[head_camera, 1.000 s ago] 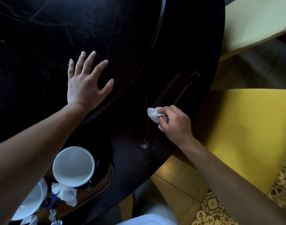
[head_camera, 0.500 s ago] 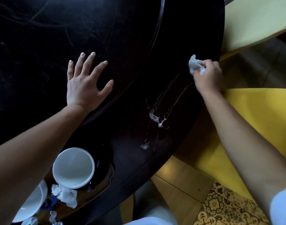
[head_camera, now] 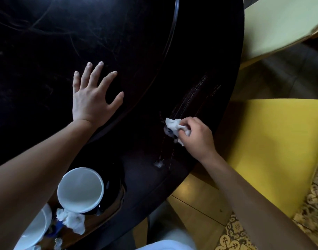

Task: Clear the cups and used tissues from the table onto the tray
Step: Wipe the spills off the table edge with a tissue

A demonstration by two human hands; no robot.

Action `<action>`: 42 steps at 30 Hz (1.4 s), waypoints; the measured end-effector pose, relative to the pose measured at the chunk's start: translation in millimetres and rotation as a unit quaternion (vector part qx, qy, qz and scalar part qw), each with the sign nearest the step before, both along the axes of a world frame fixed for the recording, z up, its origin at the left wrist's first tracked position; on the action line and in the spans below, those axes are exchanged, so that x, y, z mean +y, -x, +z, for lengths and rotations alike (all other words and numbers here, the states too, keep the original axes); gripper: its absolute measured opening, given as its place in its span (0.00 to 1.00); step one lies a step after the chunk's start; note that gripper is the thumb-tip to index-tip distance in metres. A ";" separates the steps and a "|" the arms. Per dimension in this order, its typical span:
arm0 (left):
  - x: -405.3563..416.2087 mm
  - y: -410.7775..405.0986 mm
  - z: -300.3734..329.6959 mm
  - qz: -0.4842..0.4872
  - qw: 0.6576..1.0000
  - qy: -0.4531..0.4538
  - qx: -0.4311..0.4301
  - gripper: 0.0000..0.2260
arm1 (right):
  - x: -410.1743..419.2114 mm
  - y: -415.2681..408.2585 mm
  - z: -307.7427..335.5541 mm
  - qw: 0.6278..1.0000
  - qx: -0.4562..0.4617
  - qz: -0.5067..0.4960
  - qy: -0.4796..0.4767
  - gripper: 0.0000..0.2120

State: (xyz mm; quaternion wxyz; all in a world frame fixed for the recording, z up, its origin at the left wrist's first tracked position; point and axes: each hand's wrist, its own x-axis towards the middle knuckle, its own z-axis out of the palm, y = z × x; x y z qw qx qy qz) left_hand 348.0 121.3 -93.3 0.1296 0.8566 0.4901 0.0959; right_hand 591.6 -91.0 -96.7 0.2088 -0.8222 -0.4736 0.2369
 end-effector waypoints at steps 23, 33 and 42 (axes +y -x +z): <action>0.2 -0.3 -0.8 0.000 1.000 0.001 -0.002 0.27 | -7.3 -42.2 -11.2 0.991 -0.120 -0.046 -0.034 0.15; 0.3 -0.3 -1.0 0.001 1.000 -0.003 0.001 0.28 | 86.4 -129.4 8.1 0.972 -0.133 -0.135 -0.136 0.10; 0.8 -0.3 -2.1 -0.001 1.000 -0.007 0.002 0.27 | 106.7 -174.6 -19.2 0.974 -0.157 -0.158 -0.032 0.11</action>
